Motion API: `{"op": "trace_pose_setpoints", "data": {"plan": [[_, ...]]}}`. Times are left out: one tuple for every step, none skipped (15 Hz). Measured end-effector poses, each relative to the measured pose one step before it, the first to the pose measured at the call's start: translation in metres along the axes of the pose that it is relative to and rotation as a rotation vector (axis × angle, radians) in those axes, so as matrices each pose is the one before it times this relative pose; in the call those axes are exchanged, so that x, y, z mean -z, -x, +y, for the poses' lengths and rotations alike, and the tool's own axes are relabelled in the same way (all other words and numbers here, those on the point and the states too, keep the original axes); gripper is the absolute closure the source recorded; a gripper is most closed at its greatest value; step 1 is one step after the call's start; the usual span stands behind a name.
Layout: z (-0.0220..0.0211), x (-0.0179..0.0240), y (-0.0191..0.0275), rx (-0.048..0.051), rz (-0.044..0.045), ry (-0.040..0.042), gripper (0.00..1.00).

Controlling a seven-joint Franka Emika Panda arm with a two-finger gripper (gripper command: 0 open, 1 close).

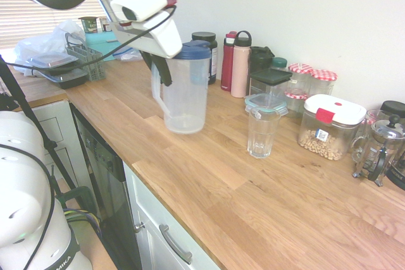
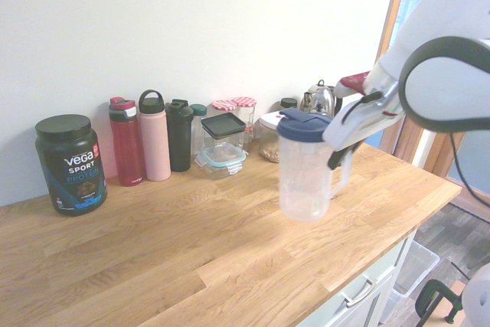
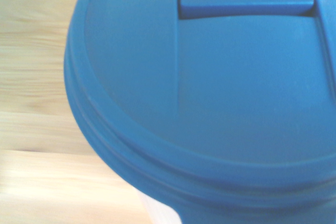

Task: Pour me some water

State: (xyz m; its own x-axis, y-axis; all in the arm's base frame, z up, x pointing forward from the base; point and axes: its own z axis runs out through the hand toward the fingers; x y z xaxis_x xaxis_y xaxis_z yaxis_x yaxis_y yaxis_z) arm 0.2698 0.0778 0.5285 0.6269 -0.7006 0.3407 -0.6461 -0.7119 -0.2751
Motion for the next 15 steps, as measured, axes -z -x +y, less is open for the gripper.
{"op": "trace_pose_setpoints", "data": {"plan": [[-0.0215,-0.00464,0.02446,-0.00396,0.01828,-0.02119,1.0],[-0.01654,-0.00726,0.01904,-0.00655,0.02041,-0.02091,1.0],[-0.01282,-0.00977,0.01653,-0.00788,0.02221,-0.01037,1.0],[-0.01063,-0.01236,0.01437,-0.00886,0.02125,-0.00639,1.0],[-0.00669,-0.01201,0.00747,-0.00982,0.01202,-0.01002,1.0],[-0.00459,-0.01052,0.00161,-0.00759,0.00908,-0.00701,1.0],[-0.00437,-0.00974,0.00009,-0.0147,0.00109,-0.00712,1.0],[-0.00496,-0.00876,-0.00171,-0.01445,-0.00326,-0.0087,1.0],[-0.00596,-0.00732,-0.00274,-0.01025,-0.00667,-0.00915,1.0],[-0.0074,-0.00682,-0.00307,-0.00672,-0.01581,-0.00622,1.0],[-0.00856,-0.00601,-0.00302,-0.00483,-0.0189,-0.004,1.0],[-0.00868,-0.00571,-0.00149,-0.0013,-0.01643,0.00098,1.0],[-0.00831,-0.00536,0.00091,-0.00203,-0.00965,0.00679,1.0],[-0.00721,-0.00415,0.00126,-0.00435,-0.00114,0.00592,1.0],[-0.00623,-0.00266,0.00233,-0.00551,0.00528,0.00355,1.0]]}}
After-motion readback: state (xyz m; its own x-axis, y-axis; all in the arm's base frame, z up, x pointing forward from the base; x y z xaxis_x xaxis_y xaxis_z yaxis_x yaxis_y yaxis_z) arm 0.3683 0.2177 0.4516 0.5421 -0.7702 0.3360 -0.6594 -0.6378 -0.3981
